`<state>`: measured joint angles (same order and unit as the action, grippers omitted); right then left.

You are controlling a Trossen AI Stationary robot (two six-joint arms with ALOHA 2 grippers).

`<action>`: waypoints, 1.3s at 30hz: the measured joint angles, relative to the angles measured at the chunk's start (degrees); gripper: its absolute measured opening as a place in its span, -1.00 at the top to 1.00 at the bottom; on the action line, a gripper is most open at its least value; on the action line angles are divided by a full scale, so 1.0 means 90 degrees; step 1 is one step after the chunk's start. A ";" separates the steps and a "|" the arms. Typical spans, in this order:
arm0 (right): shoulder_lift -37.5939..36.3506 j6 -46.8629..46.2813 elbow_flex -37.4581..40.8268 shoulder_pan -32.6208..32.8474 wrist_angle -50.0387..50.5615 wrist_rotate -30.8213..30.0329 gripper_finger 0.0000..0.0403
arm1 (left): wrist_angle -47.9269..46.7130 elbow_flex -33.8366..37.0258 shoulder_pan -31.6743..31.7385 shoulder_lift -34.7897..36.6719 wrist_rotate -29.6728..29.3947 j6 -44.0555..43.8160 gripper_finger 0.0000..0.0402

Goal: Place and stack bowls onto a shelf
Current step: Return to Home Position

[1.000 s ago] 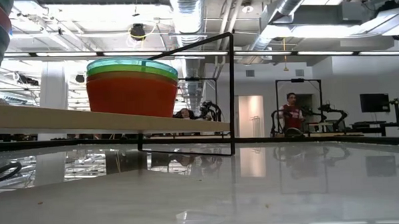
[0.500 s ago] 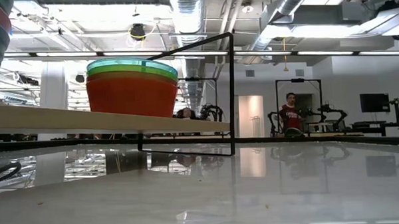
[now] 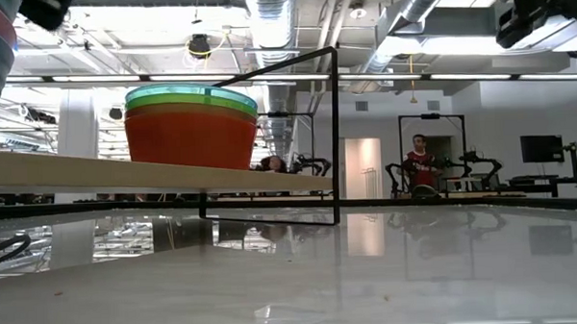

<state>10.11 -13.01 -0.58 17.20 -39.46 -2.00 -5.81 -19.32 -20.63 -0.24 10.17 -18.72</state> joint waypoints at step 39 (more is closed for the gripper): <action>0.0005 0.1616 0.0002 0.0079 0.3534 0.0056 -0.34 | 0.0844 0.2095 0.0006 -0.0057 -0.1209 0.0908 0.62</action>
<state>10.15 1.54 -0.56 17.91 -7.66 -1.50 1.78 -0.47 -20.58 -0.75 -0.71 -10.55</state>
